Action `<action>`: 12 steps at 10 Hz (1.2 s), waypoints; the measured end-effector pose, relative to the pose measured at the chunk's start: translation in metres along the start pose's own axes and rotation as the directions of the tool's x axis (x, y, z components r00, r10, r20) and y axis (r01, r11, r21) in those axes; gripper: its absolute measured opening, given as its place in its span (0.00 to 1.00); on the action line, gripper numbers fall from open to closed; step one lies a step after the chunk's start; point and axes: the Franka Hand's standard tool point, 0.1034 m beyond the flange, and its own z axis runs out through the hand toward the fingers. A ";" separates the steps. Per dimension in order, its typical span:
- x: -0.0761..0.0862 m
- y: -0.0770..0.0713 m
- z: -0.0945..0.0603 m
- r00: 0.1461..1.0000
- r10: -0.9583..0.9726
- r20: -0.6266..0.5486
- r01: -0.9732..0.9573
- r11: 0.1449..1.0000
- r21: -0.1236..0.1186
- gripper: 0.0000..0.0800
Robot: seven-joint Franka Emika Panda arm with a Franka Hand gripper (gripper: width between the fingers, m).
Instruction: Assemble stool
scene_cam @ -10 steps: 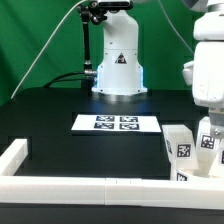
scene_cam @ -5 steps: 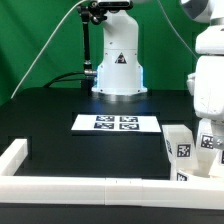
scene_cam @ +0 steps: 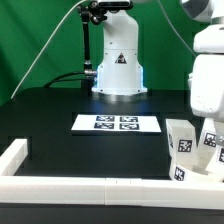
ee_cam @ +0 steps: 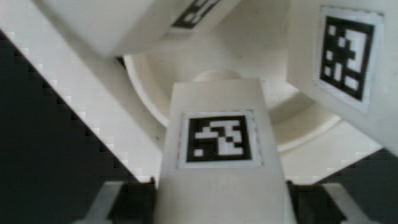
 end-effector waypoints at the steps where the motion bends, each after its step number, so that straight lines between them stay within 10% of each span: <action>1: 0.000 0.000 0.000 0.997 0.083 -0.001 -0.083 0.997 0.001 0.43; 10: -0.009 0.016 0.002 0.717 0.695 -0.057 -0.695 0.719 0.029 0.43; 12: -0.010 0.016 -0.003 0.721 0.692 -0.033 -0.692 0.722 0.029 0.72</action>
Offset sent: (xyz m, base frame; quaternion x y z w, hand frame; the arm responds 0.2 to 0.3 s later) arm -0.0058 -0.0082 0.0031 0.0245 0.0250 0.2946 0.9550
